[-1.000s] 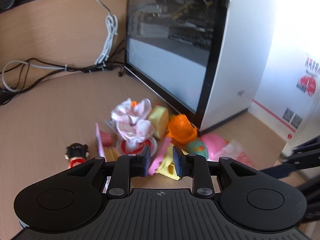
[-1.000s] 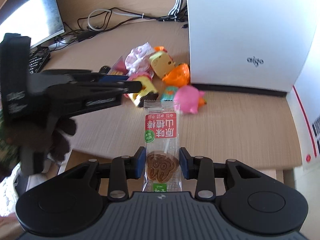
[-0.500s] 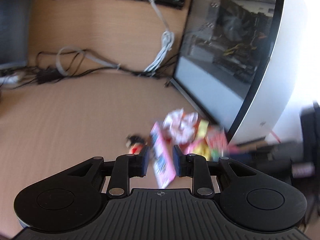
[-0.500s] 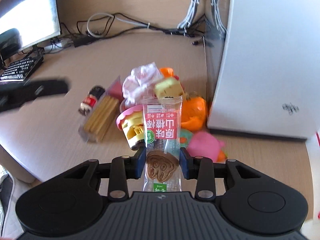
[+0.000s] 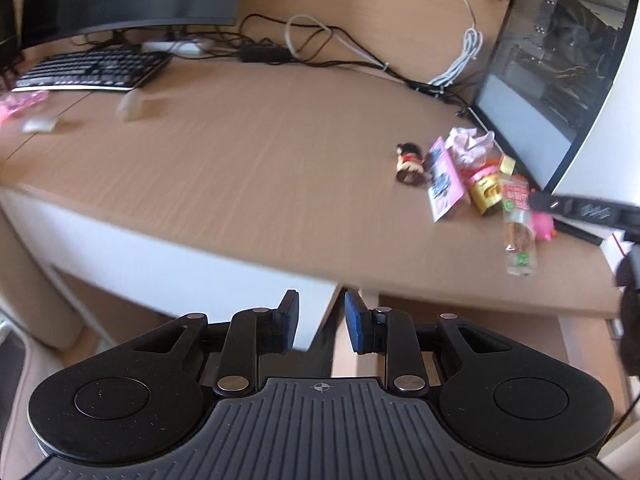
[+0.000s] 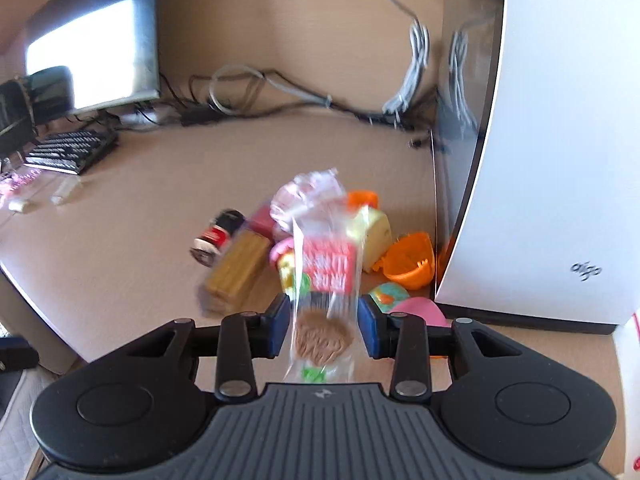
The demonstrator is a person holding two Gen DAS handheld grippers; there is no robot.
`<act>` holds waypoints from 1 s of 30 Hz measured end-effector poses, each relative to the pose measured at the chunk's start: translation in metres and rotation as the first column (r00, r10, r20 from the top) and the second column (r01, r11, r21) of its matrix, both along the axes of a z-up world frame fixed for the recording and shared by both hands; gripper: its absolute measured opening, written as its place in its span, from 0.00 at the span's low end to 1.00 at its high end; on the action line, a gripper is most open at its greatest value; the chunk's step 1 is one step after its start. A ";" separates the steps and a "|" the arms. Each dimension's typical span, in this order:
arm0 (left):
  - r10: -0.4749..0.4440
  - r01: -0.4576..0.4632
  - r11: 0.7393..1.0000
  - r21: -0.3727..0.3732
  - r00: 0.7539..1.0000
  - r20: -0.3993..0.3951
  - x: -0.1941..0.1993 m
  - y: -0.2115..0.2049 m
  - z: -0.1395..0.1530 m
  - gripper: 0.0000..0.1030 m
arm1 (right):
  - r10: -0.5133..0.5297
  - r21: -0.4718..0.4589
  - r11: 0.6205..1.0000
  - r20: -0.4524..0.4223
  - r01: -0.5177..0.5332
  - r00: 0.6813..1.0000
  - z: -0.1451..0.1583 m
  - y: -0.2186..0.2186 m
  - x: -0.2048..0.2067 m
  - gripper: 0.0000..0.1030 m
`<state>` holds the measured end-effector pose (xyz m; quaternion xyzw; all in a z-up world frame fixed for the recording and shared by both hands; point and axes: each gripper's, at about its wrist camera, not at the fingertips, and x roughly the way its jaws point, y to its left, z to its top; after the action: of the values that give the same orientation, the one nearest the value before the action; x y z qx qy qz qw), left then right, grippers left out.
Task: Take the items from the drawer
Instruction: 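Push the empty drawer closed with both tools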
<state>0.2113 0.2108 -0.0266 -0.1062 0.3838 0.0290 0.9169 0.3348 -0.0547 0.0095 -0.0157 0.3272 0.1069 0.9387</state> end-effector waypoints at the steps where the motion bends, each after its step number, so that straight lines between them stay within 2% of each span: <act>1: 0.000 0.000 1.000 0.010 1.000 0.004 -0.007 0.001 -0.001 0.27 | 0.017 0.019 1.000 0.015 -0.017 1.000 0.005 0.002 -0.011 0.35; 5: -0.015 0.015 1.000 0.010 1.000 0.008 -0.036 0.005 -0.003 0.27 | 0.061 0.072 0.995 0.051 -0.065 0.997 0.016 0.009 -0.055 0.37; 13: -0.131 0.131 0.991 0.017 0.991 0.015 -0.121 0.004 -0.007 0.27 | 0.064 0.096 0.993 0.004 -0.064 0.998 0.006 0.049 -0.159 0.37; 18: -0.221 0.220 0.975 -0.024 0.975 -0.037 -0.160 -0.012 -0.025 0.27 | 0.015 0.041 0.999 -0.032 -0.014 0.999 -0.016 0.063 -0.234 0.37; 21: -0.268 0.266 0.963 -0.034 0.961 -0.070 -0.173 -0.027 -0.032 0.27 | -0.038 0.006 0.999 -0.095 0.038 0.995 -0.033 0.055 -0.269 0.37; 24: -0.296 0.294 0.955 -0.047 0.953 -0.065 -0.182 -0.042 -0.034 0.27 | -0.104 -0.052 0.994 -0.140 0.097 0.985 -0.048 0.037 -0.294 0.37; 30: -0.268 0.266 0.963 -0.036 0.959 -0.091 -0.183 -0.074 -0.049 0.27 | -0.217 -0.128 0.973 -0.205 0.194 0.954 -0.077 -0.009 -0.310 0.37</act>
<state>0.0281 0.1371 -0.0759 -0.0628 0.4380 -0.0943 0.8918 0.0246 -0.0636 -0.0672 -0.0197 0.4331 -0.0080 0.9011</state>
